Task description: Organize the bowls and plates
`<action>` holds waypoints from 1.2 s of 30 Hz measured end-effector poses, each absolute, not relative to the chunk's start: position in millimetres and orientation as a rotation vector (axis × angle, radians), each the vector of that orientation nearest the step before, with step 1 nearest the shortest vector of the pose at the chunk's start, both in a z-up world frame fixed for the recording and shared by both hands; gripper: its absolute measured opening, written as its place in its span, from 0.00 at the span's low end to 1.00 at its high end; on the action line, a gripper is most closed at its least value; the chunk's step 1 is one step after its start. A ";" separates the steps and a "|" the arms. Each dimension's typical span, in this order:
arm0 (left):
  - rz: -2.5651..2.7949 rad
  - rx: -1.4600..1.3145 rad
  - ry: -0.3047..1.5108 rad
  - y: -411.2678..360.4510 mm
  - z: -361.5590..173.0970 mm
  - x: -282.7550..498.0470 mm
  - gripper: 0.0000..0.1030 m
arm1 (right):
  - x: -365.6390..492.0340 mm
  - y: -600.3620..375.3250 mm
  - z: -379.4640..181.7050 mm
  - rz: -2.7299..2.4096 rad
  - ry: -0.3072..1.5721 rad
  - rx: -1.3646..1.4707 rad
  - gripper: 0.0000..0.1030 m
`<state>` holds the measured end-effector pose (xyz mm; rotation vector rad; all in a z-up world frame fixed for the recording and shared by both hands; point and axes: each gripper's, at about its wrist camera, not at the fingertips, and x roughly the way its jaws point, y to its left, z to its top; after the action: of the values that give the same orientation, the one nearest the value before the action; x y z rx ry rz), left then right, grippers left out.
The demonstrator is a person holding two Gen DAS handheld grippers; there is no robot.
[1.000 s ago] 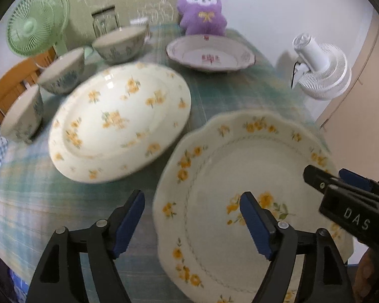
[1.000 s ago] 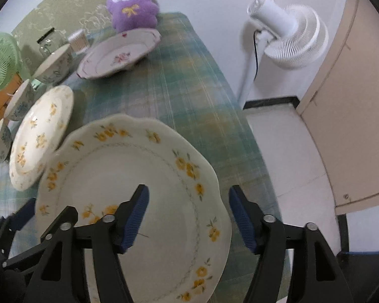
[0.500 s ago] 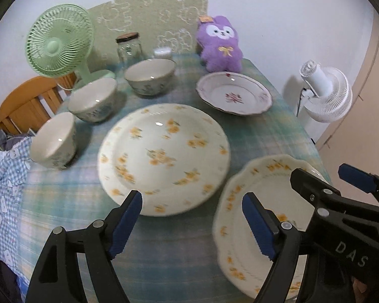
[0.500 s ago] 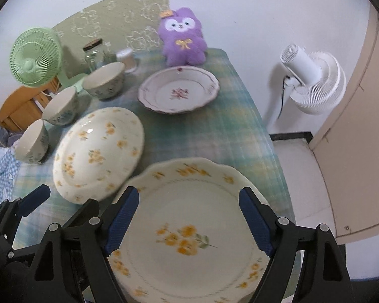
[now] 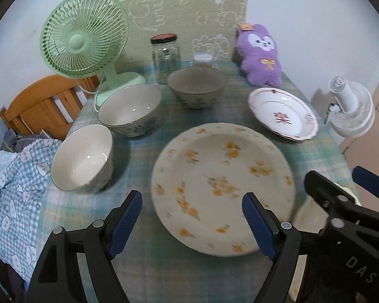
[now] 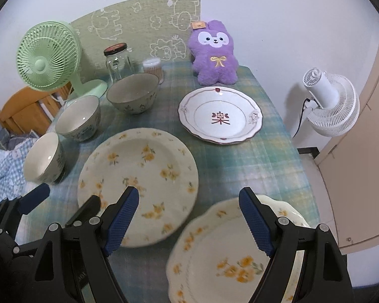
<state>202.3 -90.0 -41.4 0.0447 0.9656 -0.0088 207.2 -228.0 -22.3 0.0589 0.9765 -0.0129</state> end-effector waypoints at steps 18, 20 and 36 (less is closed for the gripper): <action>0.031 -0.005 1.069 -55.4 -104.7 272.0 0.60 | 277.0 -218.1 -90.6 -0.086 1.096 0.053 0.68; 0.014 0.014 1.084 -57.9 -109.9 273.0 0.55 | 279.5 -218.3 -95.5 -0.088 1.105 0.047 0.67; 0.001 0.036 1.101 -57.1 -112.8 277.3 0.45 | 287.7 -220.0 -116.5 -0.070 1.173 0.057 0.47</action>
<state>277.3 -57.1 -112.8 0.0358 1.1010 0.0009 287.7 -220.0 -116.5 0.0568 1.1733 -0.0704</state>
